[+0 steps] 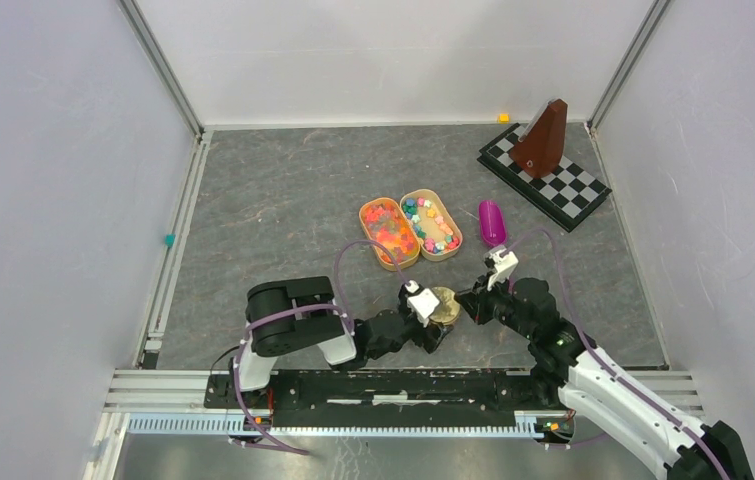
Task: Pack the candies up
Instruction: Screw the bottle lid onto the packing bottle.
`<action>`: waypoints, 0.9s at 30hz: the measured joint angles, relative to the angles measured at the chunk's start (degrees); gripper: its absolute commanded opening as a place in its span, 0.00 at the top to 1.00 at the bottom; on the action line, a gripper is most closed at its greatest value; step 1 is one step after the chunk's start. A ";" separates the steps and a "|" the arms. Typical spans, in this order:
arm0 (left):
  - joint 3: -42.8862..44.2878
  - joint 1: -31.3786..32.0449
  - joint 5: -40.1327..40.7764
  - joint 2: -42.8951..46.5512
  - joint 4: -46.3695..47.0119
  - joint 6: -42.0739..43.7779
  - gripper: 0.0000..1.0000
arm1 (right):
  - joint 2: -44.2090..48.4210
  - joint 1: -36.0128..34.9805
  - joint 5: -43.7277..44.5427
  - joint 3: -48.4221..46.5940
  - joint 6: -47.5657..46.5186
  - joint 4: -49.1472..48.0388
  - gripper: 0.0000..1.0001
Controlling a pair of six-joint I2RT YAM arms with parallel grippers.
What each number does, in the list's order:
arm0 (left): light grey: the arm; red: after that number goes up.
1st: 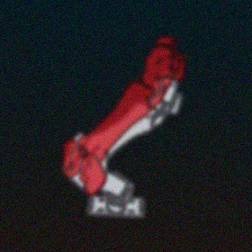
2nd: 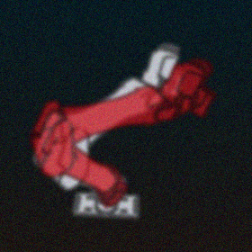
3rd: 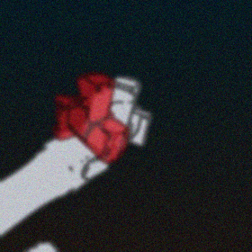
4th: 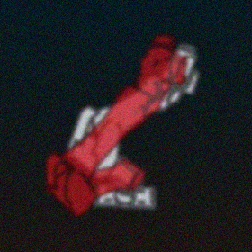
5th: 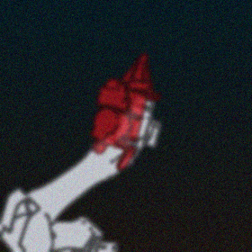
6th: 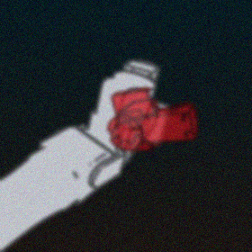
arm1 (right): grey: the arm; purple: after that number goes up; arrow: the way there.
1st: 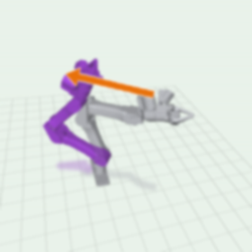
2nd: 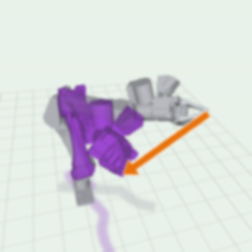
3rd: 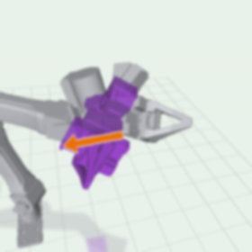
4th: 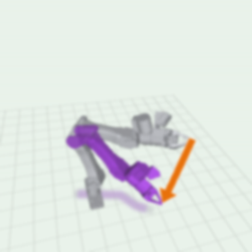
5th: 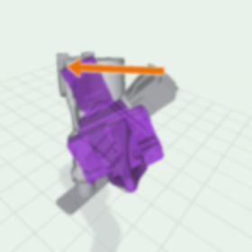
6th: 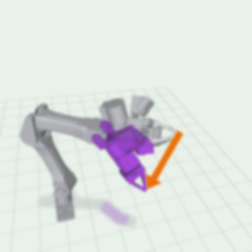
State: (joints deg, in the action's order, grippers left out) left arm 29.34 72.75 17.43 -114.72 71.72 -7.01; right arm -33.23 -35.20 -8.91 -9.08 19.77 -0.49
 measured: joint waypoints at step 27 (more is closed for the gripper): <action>0.63 -6.80 5.44 1.92 -5.25 -1.46 0.37 | 6.27 -9.68 3.10 -8.92 6.56 23.39 0.84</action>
State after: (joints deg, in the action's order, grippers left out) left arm 29.98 65.95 22.87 -112.79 66.48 -8.47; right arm -26.96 -44.88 -5.80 -18.00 26.33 22.90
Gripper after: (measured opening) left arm 0.894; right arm 0.148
